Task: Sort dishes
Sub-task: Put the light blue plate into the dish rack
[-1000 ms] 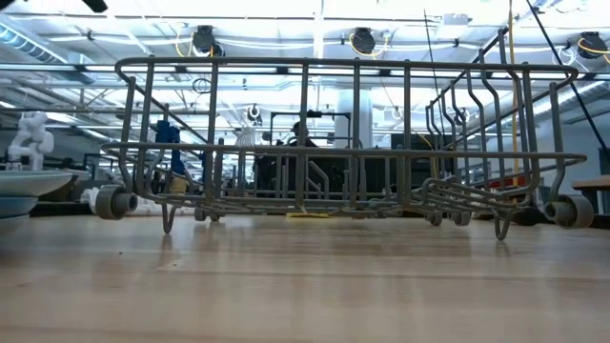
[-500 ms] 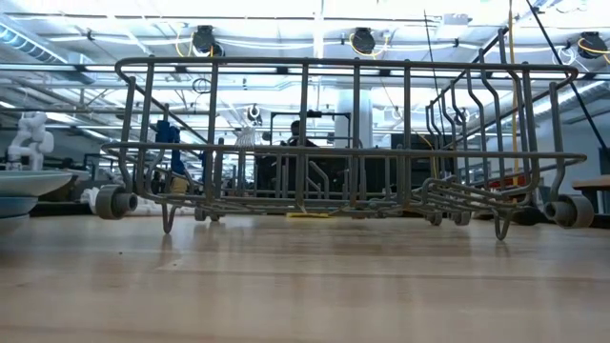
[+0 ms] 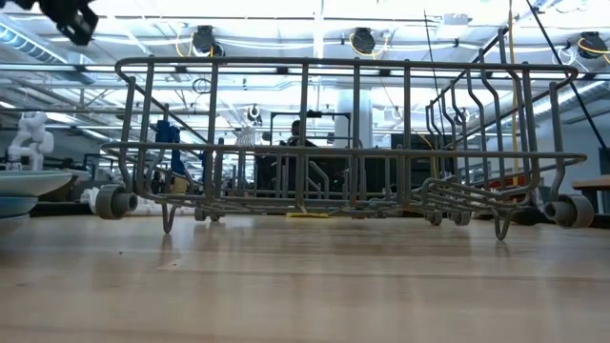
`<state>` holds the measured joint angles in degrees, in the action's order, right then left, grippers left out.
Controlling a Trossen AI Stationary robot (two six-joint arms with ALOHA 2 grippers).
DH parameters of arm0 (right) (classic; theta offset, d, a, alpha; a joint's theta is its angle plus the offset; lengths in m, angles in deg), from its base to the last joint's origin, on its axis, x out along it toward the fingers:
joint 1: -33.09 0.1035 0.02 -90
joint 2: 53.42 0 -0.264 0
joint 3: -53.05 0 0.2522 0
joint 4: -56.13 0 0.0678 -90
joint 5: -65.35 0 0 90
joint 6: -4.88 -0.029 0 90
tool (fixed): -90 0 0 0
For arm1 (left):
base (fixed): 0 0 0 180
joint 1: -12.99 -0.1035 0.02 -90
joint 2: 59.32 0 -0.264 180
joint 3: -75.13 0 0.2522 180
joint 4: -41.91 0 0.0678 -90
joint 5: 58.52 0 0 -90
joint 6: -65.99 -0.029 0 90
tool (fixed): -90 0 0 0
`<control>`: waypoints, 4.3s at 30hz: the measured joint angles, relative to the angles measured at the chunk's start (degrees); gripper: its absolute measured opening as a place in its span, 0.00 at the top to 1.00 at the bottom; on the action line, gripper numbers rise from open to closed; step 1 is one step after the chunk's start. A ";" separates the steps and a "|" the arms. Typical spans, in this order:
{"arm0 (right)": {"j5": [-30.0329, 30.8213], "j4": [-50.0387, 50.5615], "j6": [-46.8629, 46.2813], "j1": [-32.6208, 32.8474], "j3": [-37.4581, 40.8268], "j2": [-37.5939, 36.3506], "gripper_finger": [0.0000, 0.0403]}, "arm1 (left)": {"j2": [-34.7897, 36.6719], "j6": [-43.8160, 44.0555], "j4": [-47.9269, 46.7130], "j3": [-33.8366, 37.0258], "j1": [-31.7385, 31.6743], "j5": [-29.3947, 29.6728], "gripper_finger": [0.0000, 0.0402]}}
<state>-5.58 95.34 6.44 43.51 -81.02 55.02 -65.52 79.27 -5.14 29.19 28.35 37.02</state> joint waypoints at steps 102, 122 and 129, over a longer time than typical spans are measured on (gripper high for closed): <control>-21.92 -2.20 -1.90 2.07 0.07 16.26 0.47 | -62.76 -0.32 -10.56 -3.07 5.35 -10.17 0.61; -21.79 -2.52 -1.92 1.96 0.07 16.20 0.47 | -65.83 -0.01 -11.43 -3.07 5.29 -5.99 0.71; -21.79 -2.52 -1.92 1.93 0.07 16.20 0.47 | -65.81 0.92 -11.83 -3.11 5.29 -4.55 0.95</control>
<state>-27.37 92.81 4.52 45.45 -80.96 71.22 -131.33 80.18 -16.97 26.08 33.64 32.47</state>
